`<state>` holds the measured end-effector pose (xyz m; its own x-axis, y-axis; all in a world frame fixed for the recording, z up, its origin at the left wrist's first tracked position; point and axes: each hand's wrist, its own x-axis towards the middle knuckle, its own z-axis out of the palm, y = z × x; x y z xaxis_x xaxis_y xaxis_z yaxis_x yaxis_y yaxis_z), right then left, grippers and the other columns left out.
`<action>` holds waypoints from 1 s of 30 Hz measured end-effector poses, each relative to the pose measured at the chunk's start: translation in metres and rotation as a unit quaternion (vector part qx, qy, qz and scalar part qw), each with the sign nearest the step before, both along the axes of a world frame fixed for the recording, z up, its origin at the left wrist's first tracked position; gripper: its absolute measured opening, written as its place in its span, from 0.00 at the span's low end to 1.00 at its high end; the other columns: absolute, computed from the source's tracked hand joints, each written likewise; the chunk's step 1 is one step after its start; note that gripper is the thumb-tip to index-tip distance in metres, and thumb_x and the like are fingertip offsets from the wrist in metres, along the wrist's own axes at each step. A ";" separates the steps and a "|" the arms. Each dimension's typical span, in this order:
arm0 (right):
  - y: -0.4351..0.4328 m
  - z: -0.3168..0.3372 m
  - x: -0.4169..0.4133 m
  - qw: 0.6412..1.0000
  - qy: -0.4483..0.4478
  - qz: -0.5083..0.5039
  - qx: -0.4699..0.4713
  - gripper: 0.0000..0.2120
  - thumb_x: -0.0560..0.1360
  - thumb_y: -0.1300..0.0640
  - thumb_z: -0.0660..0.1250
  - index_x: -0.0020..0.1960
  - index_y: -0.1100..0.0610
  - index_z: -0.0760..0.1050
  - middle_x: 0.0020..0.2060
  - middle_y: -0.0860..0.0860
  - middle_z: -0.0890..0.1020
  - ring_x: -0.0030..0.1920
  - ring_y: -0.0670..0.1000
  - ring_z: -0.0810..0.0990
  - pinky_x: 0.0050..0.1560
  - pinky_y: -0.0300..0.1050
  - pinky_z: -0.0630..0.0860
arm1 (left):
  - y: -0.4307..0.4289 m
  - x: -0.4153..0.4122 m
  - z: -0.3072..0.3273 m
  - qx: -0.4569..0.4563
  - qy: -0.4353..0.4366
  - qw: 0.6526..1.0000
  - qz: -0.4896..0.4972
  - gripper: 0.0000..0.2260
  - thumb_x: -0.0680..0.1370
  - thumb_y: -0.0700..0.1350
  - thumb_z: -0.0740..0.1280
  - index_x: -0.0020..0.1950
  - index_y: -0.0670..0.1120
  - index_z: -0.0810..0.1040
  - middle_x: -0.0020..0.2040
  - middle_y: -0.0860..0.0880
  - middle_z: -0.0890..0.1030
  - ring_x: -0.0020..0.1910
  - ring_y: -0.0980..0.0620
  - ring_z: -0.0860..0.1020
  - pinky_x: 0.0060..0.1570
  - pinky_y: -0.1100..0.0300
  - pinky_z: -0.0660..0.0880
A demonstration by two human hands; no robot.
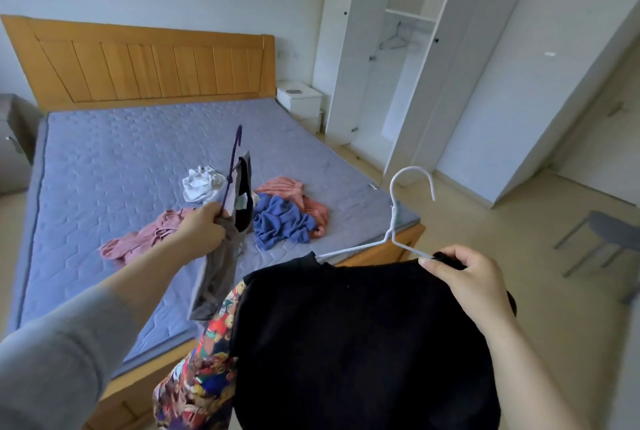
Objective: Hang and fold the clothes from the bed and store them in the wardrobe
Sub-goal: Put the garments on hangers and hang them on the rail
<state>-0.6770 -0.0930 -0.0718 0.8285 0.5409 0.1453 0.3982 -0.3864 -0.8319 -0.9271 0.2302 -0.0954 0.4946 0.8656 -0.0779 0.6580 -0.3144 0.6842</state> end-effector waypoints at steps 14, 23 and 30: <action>-0.130 -0.007 0.072 0.971 -0.007 -0.237 -0.020 0.12 0.70 0.45 0.73 0.36 0.52 0.78 0.30 0.48 0.79 0.34 0.55 0.78 0.37 0.47 0.74 | -0.126 0.103 0.006 0.021 0.017 0.994 -0.107 0.09 0.74 0.32 0.57 0.46 0.42 0.74 0.40 0.43 0.77 0.37 0.47 0.73 0.32 0.58 0.65; -0.171 -0.026 0.100 0.959 0.123 -0.250 0.058 0.17 0.71 0.50 0.73 0.31 0.56 0.71 0.23 0.46 0.68 0.27 0.51 0.67 0.35 0.45 0.66 | -0.204 0.171 -0.003 0.003 -0.001 0.992 -0.125 0.09 0.74 0.31 0.57 0.47 0.39 0.75 0.46 0.39 0.78 0.46 0.41 0.75 0.43 0.53 0.71; -0.164 -0.030 0.136 0.951 0.143 -0.264 0.073 0.15 0.73 0.53 0.71 0.33 0.59 0.71 0.26 0.48 0.70 0.28 0.50 0.68 0.33 0.44 0.66 | -0.199 0.221 -0.009 -0.002 -0.015 0.988 -0.151 0.07 0.74 0.33 0.58 0.47 0.38 0.74 0.43 0.42 0.77 0.45 0.43 0.75 0.42 0.54 0.69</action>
